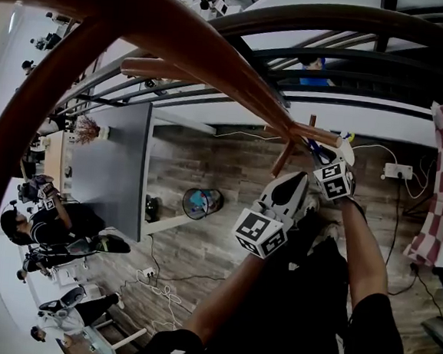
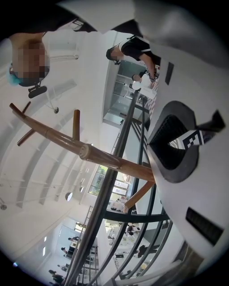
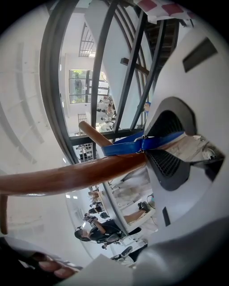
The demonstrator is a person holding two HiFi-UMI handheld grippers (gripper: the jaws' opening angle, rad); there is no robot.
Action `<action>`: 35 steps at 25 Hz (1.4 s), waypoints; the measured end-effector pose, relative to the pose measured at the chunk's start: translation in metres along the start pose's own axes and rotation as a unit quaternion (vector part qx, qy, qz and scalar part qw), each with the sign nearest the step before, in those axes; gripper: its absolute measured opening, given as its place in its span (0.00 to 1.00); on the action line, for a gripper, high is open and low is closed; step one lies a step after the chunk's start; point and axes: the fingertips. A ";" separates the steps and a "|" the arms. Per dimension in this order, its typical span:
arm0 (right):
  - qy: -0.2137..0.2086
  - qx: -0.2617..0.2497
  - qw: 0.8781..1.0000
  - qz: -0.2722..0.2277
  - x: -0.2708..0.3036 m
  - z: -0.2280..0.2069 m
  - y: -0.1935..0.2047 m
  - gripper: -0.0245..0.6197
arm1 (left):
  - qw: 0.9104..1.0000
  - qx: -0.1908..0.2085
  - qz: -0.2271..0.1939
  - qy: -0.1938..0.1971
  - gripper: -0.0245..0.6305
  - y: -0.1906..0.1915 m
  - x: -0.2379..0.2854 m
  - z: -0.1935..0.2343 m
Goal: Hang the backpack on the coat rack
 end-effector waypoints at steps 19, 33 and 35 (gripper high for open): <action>0.000 -0.013 1.000 -0.011 -0.008 0.001 0.004 0.19 | 1.000 -0.017 -0.001 -0.018 0.05 0.011 -0.005 0.012; 0.035 -0.016 0.999 -0.012 -0.039 0.001 0.008 0.08 | 0.999 -0.017 -0.010 -0.033 0.05 0.024 -0.011 0.010; 0.035 -0.016 0.999 -0.014 -0.043 0.002 0.008 0.07 | 0.999 -0.017 -0.013 -0.035 0.05 0.027 -0.013 0.010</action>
Point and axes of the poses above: the fingertips, and each gripper's own axes: x forward along the fingers, z to its left, y out of its underside, and after that the axes turned 15 degrees about -x, right-handed
